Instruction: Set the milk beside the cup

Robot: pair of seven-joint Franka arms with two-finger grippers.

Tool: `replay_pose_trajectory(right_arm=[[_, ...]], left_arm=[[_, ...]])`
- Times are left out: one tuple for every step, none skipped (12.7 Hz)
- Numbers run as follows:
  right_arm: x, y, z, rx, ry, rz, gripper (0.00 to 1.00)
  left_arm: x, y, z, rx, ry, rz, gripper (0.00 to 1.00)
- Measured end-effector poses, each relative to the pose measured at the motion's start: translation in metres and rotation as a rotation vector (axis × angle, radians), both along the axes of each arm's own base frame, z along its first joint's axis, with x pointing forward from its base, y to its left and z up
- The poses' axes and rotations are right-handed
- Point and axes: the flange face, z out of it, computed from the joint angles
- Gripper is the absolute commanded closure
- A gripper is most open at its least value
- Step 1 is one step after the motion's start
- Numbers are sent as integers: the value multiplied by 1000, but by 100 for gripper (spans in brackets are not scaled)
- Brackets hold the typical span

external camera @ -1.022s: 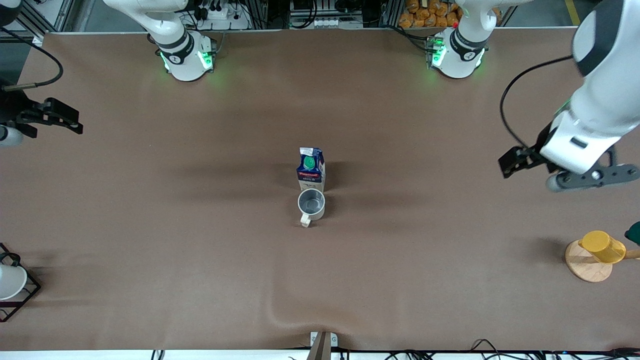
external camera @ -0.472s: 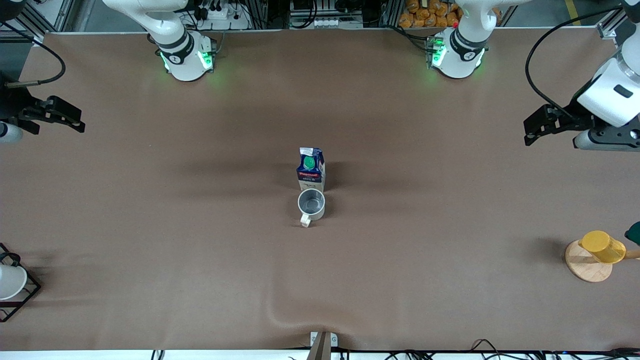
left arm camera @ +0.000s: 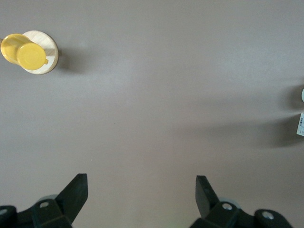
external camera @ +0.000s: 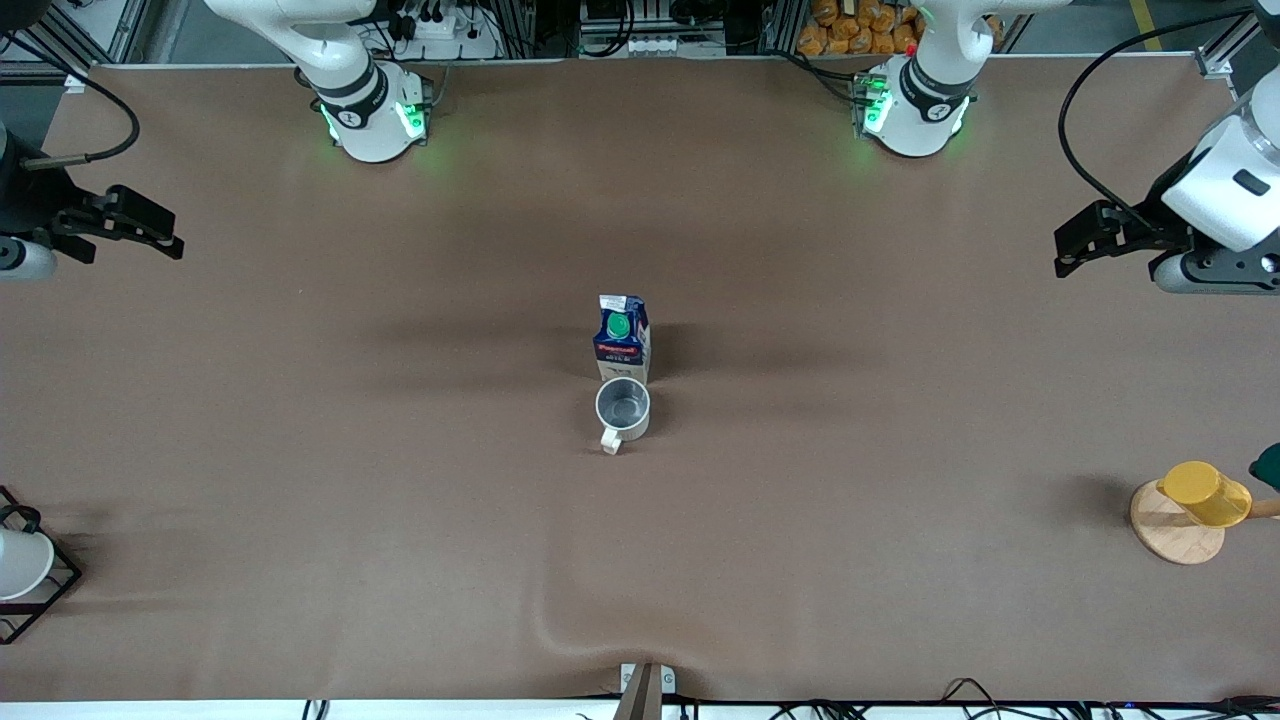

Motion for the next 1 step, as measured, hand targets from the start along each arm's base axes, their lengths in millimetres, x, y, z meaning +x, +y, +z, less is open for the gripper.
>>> replay_pose_trajectory(right_arm=[[0, 0, 0, 0, 1, 1, 0]], left_arm=[[0, 0, -1, 0, 2, 0, 0]])
